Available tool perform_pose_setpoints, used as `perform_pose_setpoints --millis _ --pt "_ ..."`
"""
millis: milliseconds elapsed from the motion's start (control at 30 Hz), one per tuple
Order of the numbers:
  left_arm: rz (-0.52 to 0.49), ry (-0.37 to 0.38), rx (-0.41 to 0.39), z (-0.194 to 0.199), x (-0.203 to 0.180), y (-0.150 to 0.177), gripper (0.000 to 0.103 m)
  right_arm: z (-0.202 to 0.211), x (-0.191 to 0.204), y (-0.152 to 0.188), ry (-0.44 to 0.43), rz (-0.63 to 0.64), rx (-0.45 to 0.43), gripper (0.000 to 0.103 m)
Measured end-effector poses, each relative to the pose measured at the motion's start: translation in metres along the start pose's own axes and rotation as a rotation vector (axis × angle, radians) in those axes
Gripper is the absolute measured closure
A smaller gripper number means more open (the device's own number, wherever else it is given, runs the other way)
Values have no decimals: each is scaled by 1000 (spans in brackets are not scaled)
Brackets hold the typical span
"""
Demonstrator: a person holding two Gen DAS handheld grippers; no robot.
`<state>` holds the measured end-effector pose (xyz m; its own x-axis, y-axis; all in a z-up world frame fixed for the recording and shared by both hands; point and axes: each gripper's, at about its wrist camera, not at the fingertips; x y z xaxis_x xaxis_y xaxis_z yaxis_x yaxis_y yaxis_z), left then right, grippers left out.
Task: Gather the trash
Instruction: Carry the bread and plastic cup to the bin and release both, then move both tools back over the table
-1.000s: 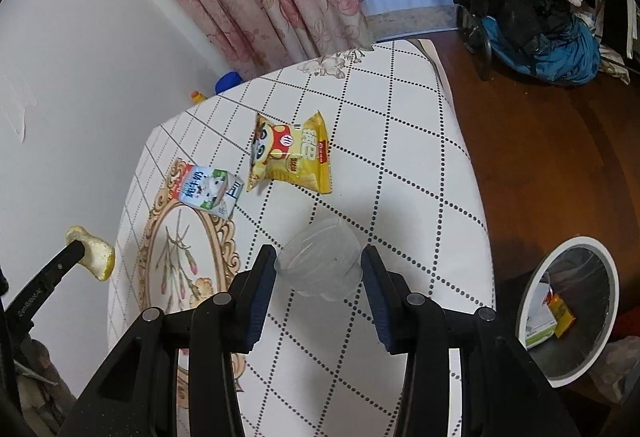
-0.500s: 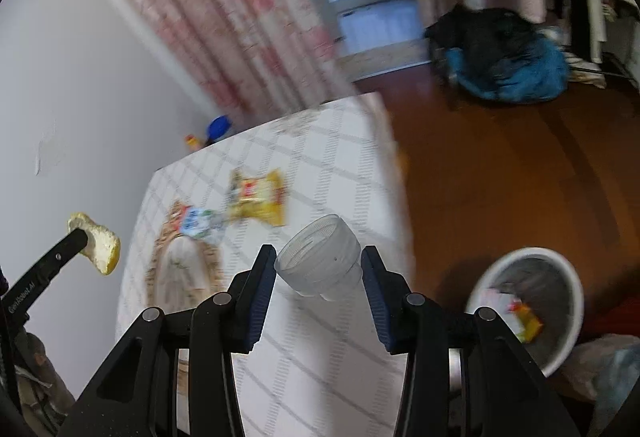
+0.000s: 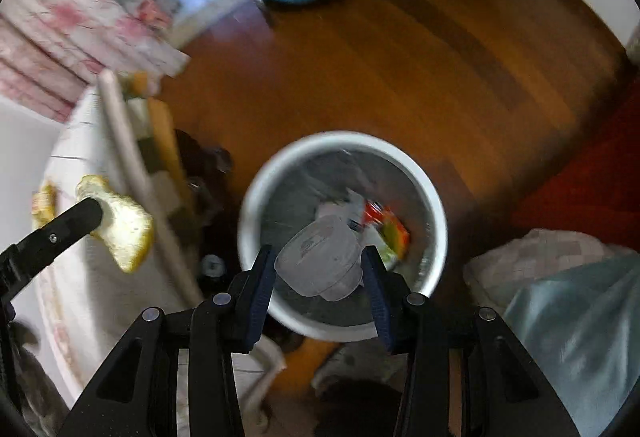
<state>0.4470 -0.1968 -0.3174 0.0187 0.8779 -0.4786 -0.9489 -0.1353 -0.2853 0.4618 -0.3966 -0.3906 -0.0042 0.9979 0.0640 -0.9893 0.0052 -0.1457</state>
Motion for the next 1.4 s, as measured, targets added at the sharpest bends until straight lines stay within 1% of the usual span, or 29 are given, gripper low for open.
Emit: perform_pose_setpoints --millis 100,133,167,200,233,267,333,400,433,500,667,900,1100,1300,1400 --pt "4 -37 74 -38 2 -5 92 -31 -10 -6 1 -8 49 57" --pt "2 -59 84 -45 5 -5 84 -41 -14 -9 10 -13 66 57" --pt "-4 -85 89 -53 7 -6 60 -52 -16 -12 32 -2 87 50" --pt "-8 -100 92 -57 8 -5 42 -60 -18 -12 47 5 101 31" --pt "-11 -120 94 -61 8 -5 15 -69 -20 -13 60 11 120 22" --pt "-24 -149 86 -64 8 -4 10 -74 -22 -12 78 13 130 12" --pt "-51 -199 85 -63 7 1 10 -81 -24 -10 122 18 149 12" --pt "-70 -242 87 -63 9 7 10 -84 -26 -5 165 21 165 4" --pt "-77 -265 85 -63 10 9 9 -84 -26 -3 170 20 167 4" --pt "-74 -278 83 -65 11 14 8 -82 -27 1 186 23 172 4" --pt "-81 -300 70 -54 16 26 8 -71 -33 6 204 21 152 4" --pt "-95 -303 19 -27 3 26 8 -39 -30 7 205 27 116 3" --pt "-111 -295 -49 14 -14 25 8 7 -25 8 193 22 39 3" --pt "-135 -279 -140 67 -32 23 8 70 -16 11 186 24 -52 3" --pt "-139 -273 -196 98 -38 24 8 108 -10 15 173 27 -107 3"
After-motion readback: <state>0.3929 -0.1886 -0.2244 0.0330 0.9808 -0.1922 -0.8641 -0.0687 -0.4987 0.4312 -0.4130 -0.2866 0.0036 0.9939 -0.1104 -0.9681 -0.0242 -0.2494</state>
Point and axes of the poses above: each gripper's, at about its wrist camera, not at the fingertips, and z roughly against the way its jaws point, x to its left, y to its underside, and after that the axes turned 10 degrees about y, right-handed
